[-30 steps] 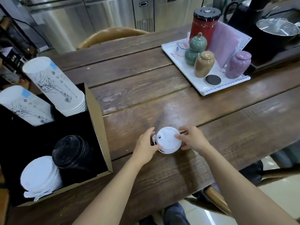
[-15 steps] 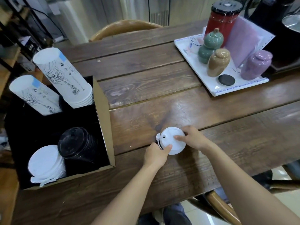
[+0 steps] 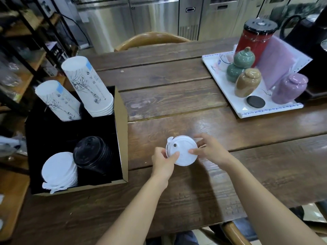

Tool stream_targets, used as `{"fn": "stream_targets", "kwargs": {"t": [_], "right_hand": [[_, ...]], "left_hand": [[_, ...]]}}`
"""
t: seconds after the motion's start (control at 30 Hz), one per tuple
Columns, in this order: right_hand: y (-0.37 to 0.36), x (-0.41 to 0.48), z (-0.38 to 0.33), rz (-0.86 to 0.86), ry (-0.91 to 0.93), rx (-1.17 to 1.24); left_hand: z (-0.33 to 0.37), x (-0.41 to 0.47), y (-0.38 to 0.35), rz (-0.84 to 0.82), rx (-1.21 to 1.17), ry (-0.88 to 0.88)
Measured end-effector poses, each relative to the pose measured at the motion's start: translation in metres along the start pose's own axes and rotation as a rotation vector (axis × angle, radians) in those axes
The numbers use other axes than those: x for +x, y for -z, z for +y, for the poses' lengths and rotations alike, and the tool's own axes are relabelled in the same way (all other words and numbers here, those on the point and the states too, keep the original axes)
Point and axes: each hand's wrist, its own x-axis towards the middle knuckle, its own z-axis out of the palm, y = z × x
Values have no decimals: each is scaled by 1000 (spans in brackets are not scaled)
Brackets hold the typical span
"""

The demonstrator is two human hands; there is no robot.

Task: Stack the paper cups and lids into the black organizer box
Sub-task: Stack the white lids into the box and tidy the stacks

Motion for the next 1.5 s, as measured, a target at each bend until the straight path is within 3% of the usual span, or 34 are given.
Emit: {"fn": "stream_targets", "kwargs": {"t": [0.13,0.23,0.47,0.6,0.77,0.87,1.13,1.5], "right_hand": [[-6,4,-32,18,157,84],[-15,2,-59,-24,231,197],[-54,-1,-139,-148,340,418],[-94,-4,-177,-218,411,332],[-157,-2,-207,-326,428,186],[-198,0,-219,-356,472,76],[-272,29,-227,-434,525,-213],[-308,55,-209,-559,470,-532]], "left_hand": [[25,-12,27,-46,-279,-101],[46,-22,50,35,-411,-265],[97,-50,118,239,-423,-502],[101,-65,170,322,-477,-532],[85,-74,234,423,-545,-458],[67,-73,261,461,-587,-320],[17,-69,301,363,-531,-38],[-22,-50,311,244,-770,149]]}}
